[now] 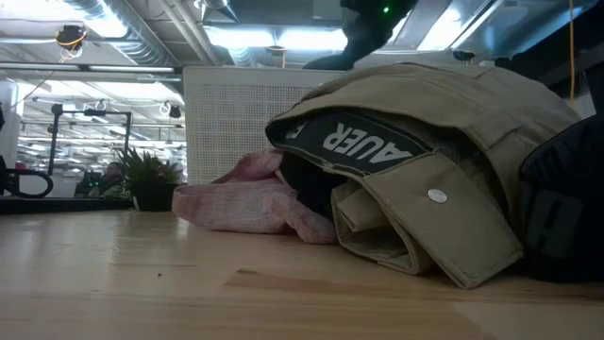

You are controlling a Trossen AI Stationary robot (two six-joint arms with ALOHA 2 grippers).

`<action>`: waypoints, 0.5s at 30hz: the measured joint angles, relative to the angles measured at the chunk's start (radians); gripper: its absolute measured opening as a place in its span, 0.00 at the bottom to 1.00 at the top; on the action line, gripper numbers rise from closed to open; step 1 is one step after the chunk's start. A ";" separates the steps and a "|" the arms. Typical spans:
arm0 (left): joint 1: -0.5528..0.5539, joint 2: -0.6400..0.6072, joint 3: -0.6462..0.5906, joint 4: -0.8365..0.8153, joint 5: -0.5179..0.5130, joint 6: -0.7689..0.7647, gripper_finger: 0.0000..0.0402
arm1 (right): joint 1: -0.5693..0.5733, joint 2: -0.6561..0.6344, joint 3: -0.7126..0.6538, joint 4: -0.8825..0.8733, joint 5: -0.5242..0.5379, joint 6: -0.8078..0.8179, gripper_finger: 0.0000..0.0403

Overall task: Sort clothes
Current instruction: Put the black jacket into the white bin, then put the black boxer into the white bin

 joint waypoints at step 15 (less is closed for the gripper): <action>0.000 0.001 0.000 -0.061 0.023 -0.039 0.52 | 0.030 -0.001 0.388 -0.564 -0.187 0.134 0.58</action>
